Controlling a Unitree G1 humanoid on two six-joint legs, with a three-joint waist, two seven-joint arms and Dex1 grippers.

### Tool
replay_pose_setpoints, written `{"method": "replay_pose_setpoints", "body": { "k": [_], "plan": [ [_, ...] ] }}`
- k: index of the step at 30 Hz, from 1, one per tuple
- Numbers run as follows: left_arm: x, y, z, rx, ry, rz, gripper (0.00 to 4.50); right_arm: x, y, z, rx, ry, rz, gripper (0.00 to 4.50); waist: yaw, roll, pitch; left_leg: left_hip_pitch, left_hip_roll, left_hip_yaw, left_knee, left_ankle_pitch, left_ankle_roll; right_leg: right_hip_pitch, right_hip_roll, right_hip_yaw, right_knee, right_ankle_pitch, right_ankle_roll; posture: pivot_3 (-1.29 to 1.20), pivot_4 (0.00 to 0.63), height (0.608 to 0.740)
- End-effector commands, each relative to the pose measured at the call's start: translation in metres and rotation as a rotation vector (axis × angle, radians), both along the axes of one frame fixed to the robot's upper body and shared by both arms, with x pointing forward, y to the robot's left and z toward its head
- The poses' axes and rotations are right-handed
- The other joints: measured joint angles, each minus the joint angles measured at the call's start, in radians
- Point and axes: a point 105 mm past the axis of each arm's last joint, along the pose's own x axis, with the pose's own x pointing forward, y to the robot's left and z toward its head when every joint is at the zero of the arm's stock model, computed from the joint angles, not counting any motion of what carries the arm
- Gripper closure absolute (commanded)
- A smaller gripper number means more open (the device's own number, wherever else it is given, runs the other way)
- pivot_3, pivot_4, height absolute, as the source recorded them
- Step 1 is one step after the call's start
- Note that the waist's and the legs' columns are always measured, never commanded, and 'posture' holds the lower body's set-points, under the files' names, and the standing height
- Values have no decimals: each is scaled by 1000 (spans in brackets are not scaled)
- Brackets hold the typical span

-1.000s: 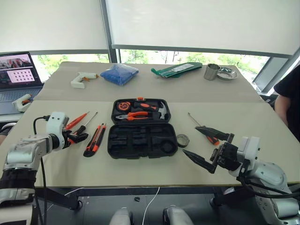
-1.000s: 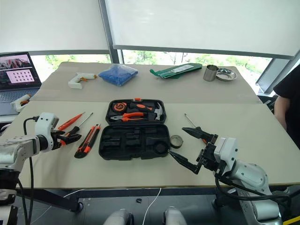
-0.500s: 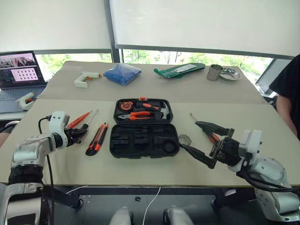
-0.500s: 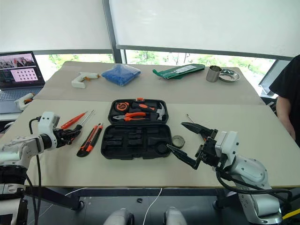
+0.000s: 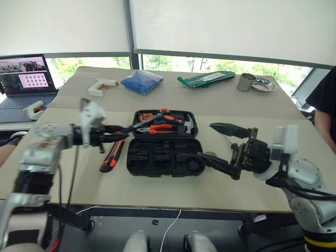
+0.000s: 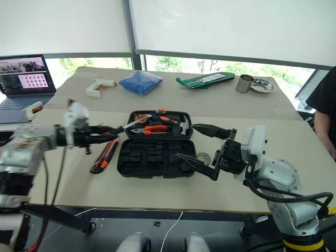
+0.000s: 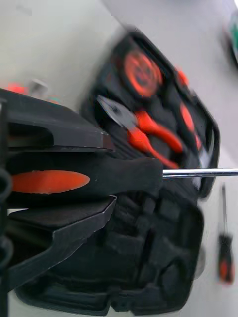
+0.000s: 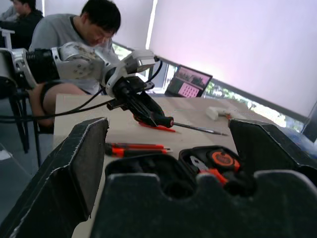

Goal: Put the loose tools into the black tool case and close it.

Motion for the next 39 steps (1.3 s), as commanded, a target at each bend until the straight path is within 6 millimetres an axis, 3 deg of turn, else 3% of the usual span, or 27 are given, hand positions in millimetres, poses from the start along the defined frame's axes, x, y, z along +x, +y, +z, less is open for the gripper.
{"method": "replay_pose_setpoints", "body": {
  "k": [1, 5, 9, 14, 21, 25, 27, 28, 31, 36, 39],
  "plan": [
    [2, -15, -8, 149, -67, -79, 3631, 12, -22, -2, -67, 26, -91, 0, -11, 0, 0, -1, 0, 0, 1, 0, 1, -1, 0, 0, 0, 0, 0, 0, 150, 740],
    [18, -19, -23, 280, -122, -48, 3631, 22, -34, -9, -136, 73, -120, 0, -22, 0, 0, -1, 1, -1, 1, -2, 3, -2, 3, 1, 1, 0, 0, 0, 150, 740],
    [29, -23, -31, 323, -143, -39, 3631, 24, -29, -14, -150, 74, -91, 0, -21, 0, 0, -1, 2, -2, 2, -2, 3, -2, 4, 1, 1, -1, 2, 0, 150, 740],
    [27, -25, -33, 391, -163, -138, 3631, 23, -29, -22, -133, 90, -80, 0, -20, 0, 0, -4, 3, -2, 7, -3, 4, -3, 4, 0, 2, -1, 3, 0, 150, 740],
    [40, -32, -36, 352, -135, -75, 3631, 22, -35, -25, -100, 106, -105, 0, -13, 0, 0, -5, 1, -2, 9, -3, 5, -2, 2, 0, 2, 0, 4, 0, 150, 740],
    [37, -35, -39, 395, -156, -122, 3631, 14, -34, -30, -88, 130, -81, 0, -12, 0, 0, -6, 1, -3, 10, -3, 5, -2, 2, 0, 2, 0, 4, 0, 150, 740],
    [32, -34, -39, 443, -207, -185, 2622, 11, -32, -31, -79, 140, -70, 0, -13, 0, 0, -6, 1, -3, 10, -4, 6, -2, 2, 0, 2, 0, 4, 0, 150, 740],
    [33, -38, -32, 405, -236, -183, 2448, 10, -31, -32, -74, 145, -67, 0, -14, 0, 0, -6, 1, -3, 10, -4, 6, -3, 2, 0, 2, 0, 4, 0, 150, 740],
    [37, -52, -6, 183, -276, -127, 1316, 7, -31, -34, -48, 178, -74, 0, -12, 0, 1, -6, 1, -3, 10, -4, 6, -3, 2, 0, 2, 1, 3, 0, 150, 740],
    [29, -47, 0, -2, -212, -74, 1316, -2, -30, -36, 10, 261, -81, 0, -13, 1, 1, -6, 1, -4, 10, -4, 6, -2, 1, 0, 3, 1, 4, 0, 150, 740],
    [32, -34, -12, -55, -133, 13, 2016, -3, -30, -38, 29, 283, -95, 0, -18, 1, 1, -5, 1, -4, 10, -4, 6, -2, 1, 0, 3, 1, 3, 0, 150, 740]
  ]
}}
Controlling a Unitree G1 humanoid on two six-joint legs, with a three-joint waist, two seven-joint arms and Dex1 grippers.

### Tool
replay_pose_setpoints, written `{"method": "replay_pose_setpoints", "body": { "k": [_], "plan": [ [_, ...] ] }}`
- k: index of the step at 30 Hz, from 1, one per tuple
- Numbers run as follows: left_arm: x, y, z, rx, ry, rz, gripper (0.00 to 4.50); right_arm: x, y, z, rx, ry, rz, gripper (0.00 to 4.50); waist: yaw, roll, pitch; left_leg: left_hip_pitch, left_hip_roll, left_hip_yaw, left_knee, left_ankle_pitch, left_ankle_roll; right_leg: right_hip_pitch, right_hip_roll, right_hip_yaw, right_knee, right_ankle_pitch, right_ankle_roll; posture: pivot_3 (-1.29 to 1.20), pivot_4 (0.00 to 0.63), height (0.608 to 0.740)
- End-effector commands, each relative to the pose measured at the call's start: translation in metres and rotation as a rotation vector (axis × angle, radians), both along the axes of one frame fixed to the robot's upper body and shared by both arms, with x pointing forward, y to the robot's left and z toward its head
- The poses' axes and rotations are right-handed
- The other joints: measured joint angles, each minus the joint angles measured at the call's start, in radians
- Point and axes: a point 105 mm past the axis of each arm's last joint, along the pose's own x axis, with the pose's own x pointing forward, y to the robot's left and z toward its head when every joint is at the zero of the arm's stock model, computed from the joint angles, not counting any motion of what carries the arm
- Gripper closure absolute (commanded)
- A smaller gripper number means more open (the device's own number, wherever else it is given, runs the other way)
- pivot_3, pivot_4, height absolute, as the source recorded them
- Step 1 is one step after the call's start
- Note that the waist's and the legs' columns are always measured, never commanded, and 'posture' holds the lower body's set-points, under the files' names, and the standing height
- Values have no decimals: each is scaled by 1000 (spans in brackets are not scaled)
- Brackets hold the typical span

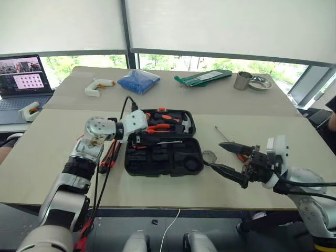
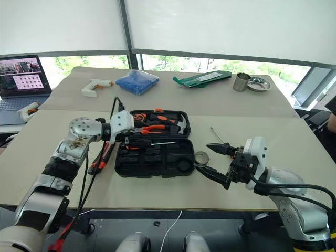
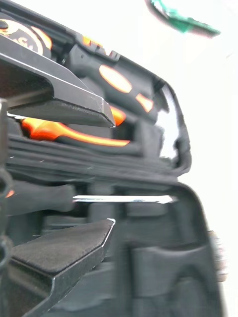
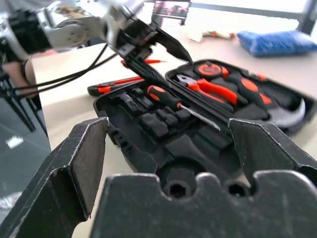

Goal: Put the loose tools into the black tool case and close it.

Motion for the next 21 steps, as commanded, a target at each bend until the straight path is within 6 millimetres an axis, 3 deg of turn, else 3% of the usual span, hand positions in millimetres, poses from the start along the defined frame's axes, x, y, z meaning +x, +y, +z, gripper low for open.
{"method": "replay_pose_setpoints", "body": {
  "k": [1, 3, 7, 15, 21],
  "plan": [
    [6, 13, -4, -88, 57, 104, 2265, -2, 2, 13, 31, -37, -15, 0, -2, 0, 0, 0, 0, 0, 0, 0, 0, 0, 0, 0, 0, 0, 0, 0, 150, 740],
    [10, 17, -14, -80, 82, 142, 3095, 2, 2, 15, 44, -40, -33, 0, -1, 0, 0, 2, 0, 0, 0, 0, 0, 1, 1, 0, 1, -2, 3, 0, 150, 740],
    [16, 7, -27, -143, 146, 157, 4448, 6, 4, 17, 54, -39, -40, 0, 6, 0, 0, 3, 0, 0, 1, 0, 0, 2, 1, 0, 1, -3, 6, 0, 150, 740],
    [15, -7, -60, -14, 179, 132, 4448, 8, 8, 15, 70, -27, -41, 0, 7, 0, 0, 1, -2, 0, 0, 0, 0, 2, -1, 0, -1, 0, 1, 0, 150, 740],
    [12, -6, -87, 157, 200, 143, 4448, 12, 10, 15, 76, -23, -46, 0, 11, 4, -3, 5, -2, 0, 1, 0, 0, 7, -2, 0, 0, -3, 8, 0, 150, 740]
  ]
}}
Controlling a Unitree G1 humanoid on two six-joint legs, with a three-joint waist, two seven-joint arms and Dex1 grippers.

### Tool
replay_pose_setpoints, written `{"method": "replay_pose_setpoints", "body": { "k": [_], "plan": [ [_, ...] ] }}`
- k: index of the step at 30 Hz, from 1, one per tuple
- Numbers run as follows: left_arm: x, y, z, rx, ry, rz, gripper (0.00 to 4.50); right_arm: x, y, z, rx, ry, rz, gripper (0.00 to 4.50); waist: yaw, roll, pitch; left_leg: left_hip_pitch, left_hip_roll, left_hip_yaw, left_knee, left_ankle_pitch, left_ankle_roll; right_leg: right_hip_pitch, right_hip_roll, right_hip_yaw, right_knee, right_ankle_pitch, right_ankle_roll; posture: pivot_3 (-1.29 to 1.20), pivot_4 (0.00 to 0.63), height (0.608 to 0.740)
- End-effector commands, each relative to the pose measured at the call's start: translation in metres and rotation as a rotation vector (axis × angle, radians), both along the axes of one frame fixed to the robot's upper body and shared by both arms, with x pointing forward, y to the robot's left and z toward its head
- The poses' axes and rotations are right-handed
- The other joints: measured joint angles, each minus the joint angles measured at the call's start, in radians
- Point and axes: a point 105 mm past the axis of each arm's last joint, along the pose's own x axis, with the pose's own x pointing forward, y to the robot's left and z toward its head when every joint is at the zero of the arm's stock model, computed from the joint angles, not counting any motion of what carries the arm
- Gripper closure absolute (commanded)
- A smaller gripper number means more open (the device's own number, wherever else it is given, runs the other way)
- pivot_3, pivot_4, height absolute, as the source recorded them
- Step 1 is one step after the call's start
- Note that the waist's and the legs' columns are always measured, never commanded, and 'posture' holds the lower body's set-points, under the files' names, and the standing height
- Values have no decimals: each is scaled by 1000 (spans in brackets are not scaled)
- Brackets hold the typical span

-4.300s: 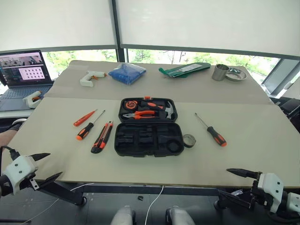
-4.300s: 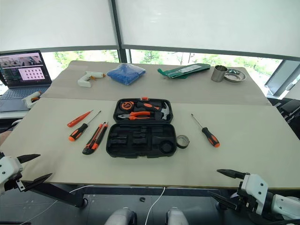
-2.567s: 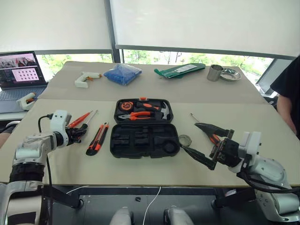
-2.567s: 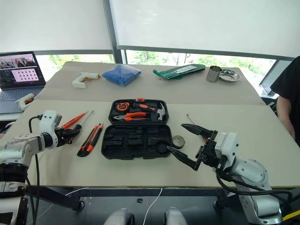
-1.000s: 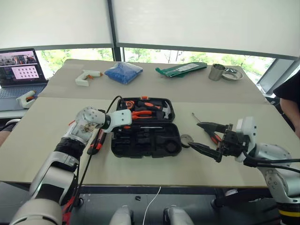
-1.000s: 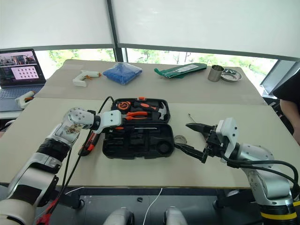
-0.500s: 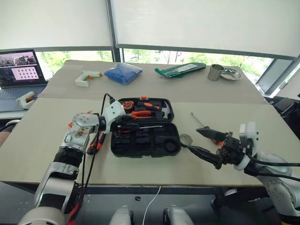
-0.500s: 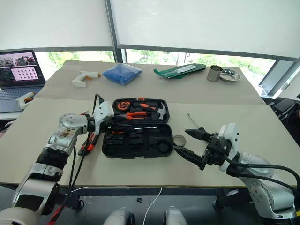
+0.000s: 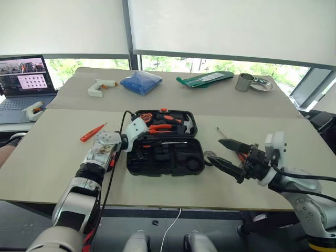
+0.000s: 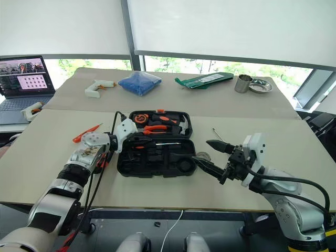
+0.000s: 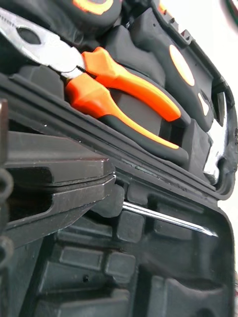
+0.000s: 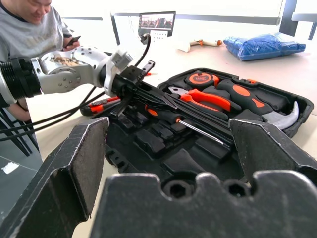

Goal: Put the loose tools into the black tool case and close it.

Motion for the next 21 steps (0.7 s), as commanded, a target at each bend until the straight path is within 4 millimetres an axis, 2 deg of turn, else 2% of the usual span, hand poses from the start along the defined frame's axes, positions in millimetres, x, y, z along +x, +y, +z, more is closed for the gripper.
{"method": "replay_pose_setpoints", "body": {
  "k": [1, 8, 11, 13, 17, 18, 19, 21],
  "plan": [
    [-7, 1, -37, 142, 88, 8, 4448, 1, 3, 8, 11, -30, 5, 0, 0, 2, -2, 1, 0, 0, 0, 0, 0, 1, 0, 0, 0, 0, 0, 0, 150, 740],
    [-7, -10, -41, 166, 107, 4, 4448, 5, 10, 8, 30, -31, 3, 0, 5, 8, -6, 8, 0, 0, 0, 0, 0, 8, 0, 0, 0, 0, 0, 0, 150, 740],
    [-2, -12, -21, -2, 69, 43, 4448, 8, 4, 12, 33, -55, -31, 0, 10, 9, -6, 10, 1, 0, 0, 0, 0, 10, -1, 0, -1, -2, -3, 0, 150, 740],
    [1, -5, -5, -85, 13, 55, 4448, 7, -4, 13, 32, -70, -61, 0, 9, 9, -6, 9, 1, 0, 0, 0, 0, 9, -2, 0, -1, -2, -2, 0, 150, 740],
    [-6, 20, 37, -255, -120, 50, 3649, 0, -34, 9, 15, -81, -168, 0, 2, 8, -6, -1, 1, 0, -1, 0, 0, -2, -1, 1, -1, 0, 1, 0, 150, 740],
    [-9, 24, 48, -315, -146, 44, 3191, -2, -41, 6, 7, -81, -194, 0, -2, 8, -6, -5, 1, 0, -1, 0, 0, -5, 0, 1, -1, 2, -3, 0, 150, 740],
    [-14, 30, 61, -389, -161, 37, 2945, -6, -50, 2, -14, -82, -227, 0, -5, 8, -6, -6, 1, -1, -1, 0, 0, -6, 0, 0, 0, 4, -7, 0, 150, 740],
    [-22, 44, 78, -452, -208, 40, 2172, -12, -68, -5, -49, -97, -306, 0, -6, 8, -5, -8, 1, -1, -1, -1, 2, -8, 0, 0, -1, 4, -7, 0, 150, 740]
  ]
}}
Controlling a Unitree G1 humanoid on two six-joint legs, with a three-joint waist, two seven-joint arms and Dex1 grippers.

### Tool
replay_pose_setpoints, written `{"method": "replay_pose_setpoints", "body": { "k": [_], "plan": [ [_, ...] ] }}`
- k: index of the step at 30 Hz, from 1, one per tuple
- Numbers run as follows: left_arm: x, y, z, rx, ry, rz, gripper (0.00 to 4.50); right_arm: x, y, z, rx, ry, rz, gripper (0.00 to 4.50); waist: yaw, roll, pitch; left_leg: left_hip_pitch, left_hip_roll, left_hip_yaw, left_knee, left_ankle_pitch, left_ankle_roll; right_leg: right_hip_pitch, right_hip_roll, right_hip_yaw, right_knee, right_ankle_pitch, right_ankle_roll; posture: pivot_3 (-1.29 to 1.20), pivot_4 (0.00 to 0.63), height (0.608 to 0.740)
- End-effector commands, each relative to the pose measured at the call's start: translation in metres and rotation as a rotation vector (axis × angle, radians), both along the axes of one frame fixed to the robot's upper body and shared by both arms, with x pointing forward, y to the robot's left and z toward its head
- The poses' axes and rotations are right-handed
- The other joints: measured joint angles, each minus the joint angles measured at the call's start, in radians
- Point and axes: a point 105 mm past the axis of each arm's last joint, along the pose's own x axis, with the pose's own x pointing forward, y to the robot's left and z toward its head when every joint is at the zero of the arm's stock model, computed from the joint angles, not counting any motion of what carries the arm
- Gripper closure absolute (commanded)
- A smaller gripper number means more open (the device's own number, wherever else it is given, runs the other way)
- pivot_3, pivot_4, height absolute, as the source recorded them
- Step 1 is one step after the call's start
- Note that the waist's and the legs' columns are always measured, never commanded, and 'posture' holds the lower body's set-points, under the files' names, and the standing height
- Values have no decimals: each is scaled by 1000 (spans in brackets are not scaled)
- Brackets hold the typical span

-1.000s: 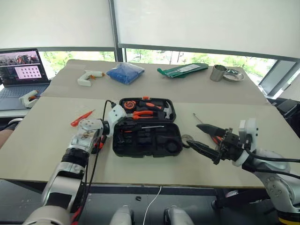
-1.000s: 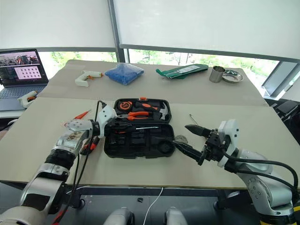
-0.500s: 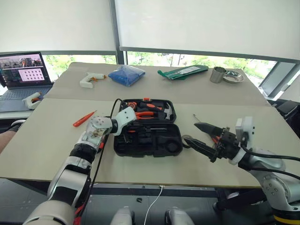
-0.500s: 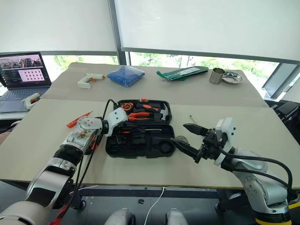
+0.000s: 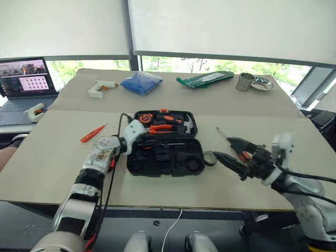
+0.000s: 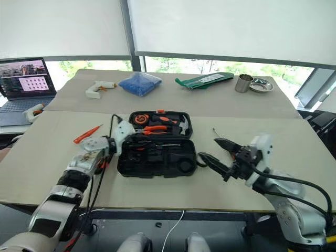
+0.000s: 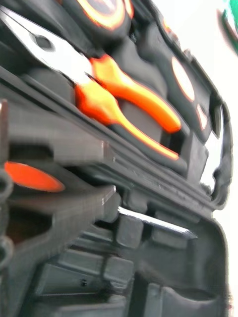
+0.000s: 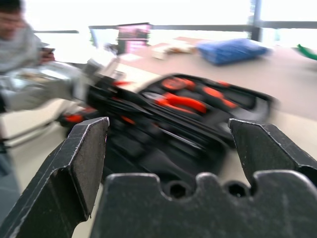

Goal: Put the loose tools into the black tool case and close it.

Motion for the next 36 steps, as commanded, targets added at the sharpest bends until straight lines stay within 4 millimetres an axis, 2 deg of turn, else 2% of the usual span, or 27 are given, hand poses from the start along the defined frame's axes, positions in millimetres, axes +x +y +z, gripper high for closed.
{"method": "replay_pose_setpoints", "body": {
  "k": [1, 2, 6, 7, 11, 15, 18, 22, 26, 29, 34, 35, 36],
  "plan": [
    [-15, 20, 55, -120, -170, -22, 1857, -10, -31, 5, -74, -109, -139, 0, 0, 0, 0, 0, 0, 0, 0, -1, 1, 0, 0, 0, 0, 0, 0, 0, 150, 740],
    [-18, 23, 56, -109, -176, -25, 1600, -11, -37, 4, -84, -121, -172, 0, -1, 0, 0, 0, 0, 0, 0, -1, 1, 0, -1, 0, 0, 0, 0, 0, 150, 740],
    [-50, 38, 69, -97, -142, -90, 207, -27, -70, -29, -153, -77, -314, 0, -6, 0, 0, 4, 0, 1, 0, -1, 1, 4, -1, 1, -1, -4, 6, 0, 150, 740],
    [-60, 40, 67, -77, -133, -116, 40, -30, -75, -36, -158, -63, -337, 0, -6, 1, 0, 5, 1, 2, 0, -1, 1, 4, -1, 1, -1, -5, 8, 0, 150, 740],
    [-100, 50, 47, -41, -63, -196, 40, -46, -94, -61, -187, 17, -414, 0, -10, 2, 1, 8, 3, 4, -1, -1, 1, 4, -2, 3, -1, -7, 6, 0, 150, 740],
    [-119, 58, 32, -105, 17, -204, 40, -49, -94, -65, -212, 34, -417, 0, -12, 3, 1, 9, 4, 3, -1, -1, 1, 4, -2, 4, 0, -10, 0, 0, 150, 740],
    [-130, 48, 24, -136, 29, -276, 40, -30, -97, -59, -242, 101, -488, 0, -13, 4, 2, 11, 4, 2, -1, -1, 1, 4, -3, 4, 1, -10, 0, 0, 150, 740],
    [-129, 30, 25, -183, -17, -288, 40, 4, -78, -36, -271, 150, -402, 0, -16, 5, 3, 11, 4, 4, -1, -1, 1, 4, -3, 7, 1, -9, 0, 0, 150, 740],
    [-128, 17, 16, -160, 12, -334, 40, 38, -74, -39, -411, 324, -354, 0, -20, 5, 3, 11, 2, 8, -1, -1, 1, 4, 0, 7, 1, -9, 0, 0, 150, 740],
    [-127, 10, 13, -149, 29, -357, 40, 63, -72, -42, -474, 376, -343, 0, -17, 4, 3, 10, 3, 9, -3, -2, 2, 3, 2, 7, 0, -10, -1, 0, 150, 740],
    [-125, 4, 18, -143, 0, -375, 40, 85, -65, -57, -513, 475, -320, 0, -15, 4, 3, 5, 2, 8, -3, -3, 4, 0, 2, 6, -2, -4, -1, 0, 150, 740],
    [-123, 5, 19, -137, -11, -361, 0, 90, -64, -56, -511, 463, -323, 548, -15, 4, 3, 4, 1, 8, -3, -3, 4, 0, 1, 6, -2, -4, -1, 0, 150, 740],
    [-123, 6, 18, -124, -20, -355, 0, 93, -62, -56, -508, 457, -316, 724, -16, 4, 3, 4, 1, 9, -2, -3, 5, 0, 1, 6, -3, -4, -1, 0, 150, 740]
  ]
}}
